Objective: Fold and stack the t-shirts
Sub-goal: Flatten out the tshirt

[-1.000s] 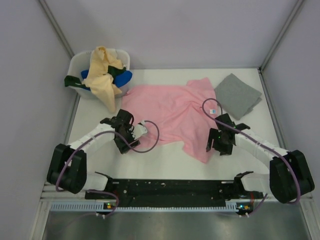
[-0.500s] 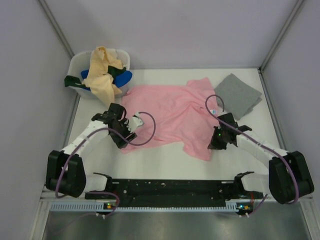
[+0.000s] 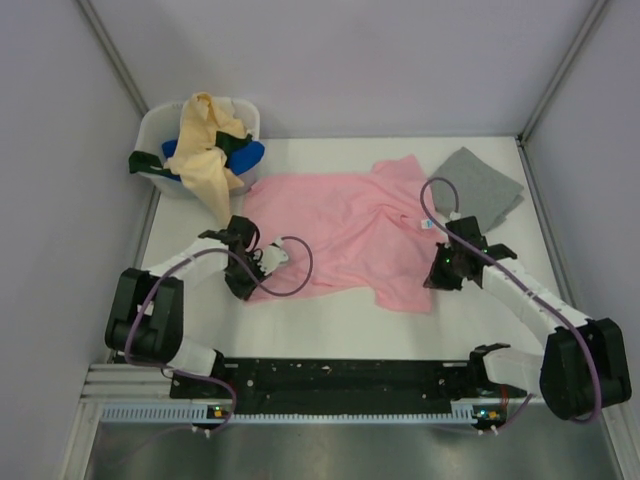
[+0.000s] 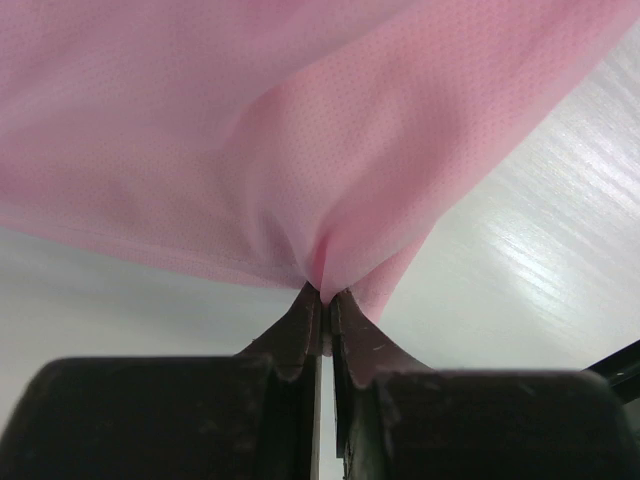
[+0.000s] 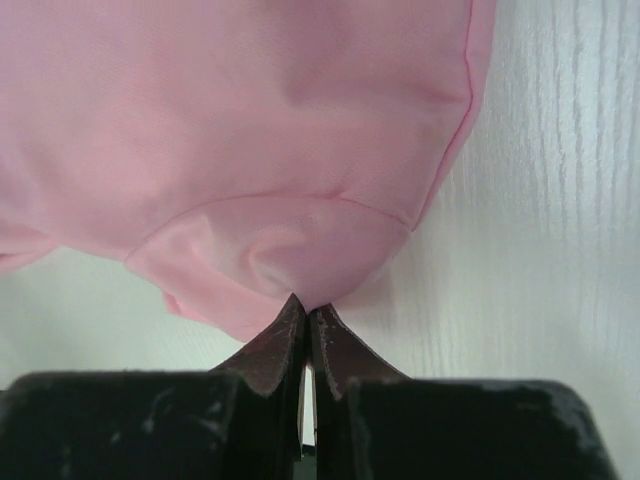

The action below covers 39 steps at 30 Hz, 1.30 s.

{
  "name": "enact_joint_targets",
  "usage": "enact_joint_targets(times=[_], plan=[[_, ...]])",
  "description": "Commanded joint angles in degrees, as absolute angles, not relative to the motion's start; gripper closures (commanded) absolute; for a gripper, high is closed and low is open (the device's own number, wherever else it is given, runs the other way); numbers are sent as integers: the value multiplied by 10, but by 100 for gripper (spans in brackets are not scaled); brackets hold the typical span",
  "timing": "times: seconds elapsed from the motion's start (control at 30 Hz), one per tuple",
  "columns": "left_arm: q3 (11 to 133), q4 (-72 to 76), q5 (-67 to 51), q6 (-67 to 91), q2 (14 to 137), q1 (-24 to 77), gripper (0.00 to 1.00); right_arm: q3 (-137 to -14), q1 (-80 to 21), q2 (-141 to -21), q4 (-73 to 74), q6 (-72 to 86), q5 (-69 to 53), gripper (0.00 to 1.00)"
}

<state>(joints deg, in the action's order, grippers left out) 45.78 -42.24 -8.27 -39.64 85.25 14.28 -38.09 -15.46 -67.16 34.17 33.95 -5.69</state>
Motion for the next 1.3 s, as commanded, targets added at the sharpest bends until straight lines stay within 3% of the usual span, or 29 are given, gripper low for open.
enact_joint_targets(times=[0.0,0.2,0.43,0.6,0.83,1.0,1.27], plan=[[444,-404,-98,-391,852,142,100,-455,-140,-646,364,315,-40,100],[527,-472,-34,-372,731,139,100,-586,-124,-606,438,279,-16,100],[711,-566,53,-384,594,139,100,-795,-121,-560,536,222,17,100],[881,-619,97,-407,558,139,100,-977,-121,-548,598,194,18,100],[1076,-687,70,-417,557,140,100,-1174,-121,-540,657,179,3,100],[1144,-694,60,-415,577,140,100,-1231,-121,-554,651,186,-32,100],[1045,-543,132,-422,633,140,100,-1154,-120,-650,555,186,-3,100]])
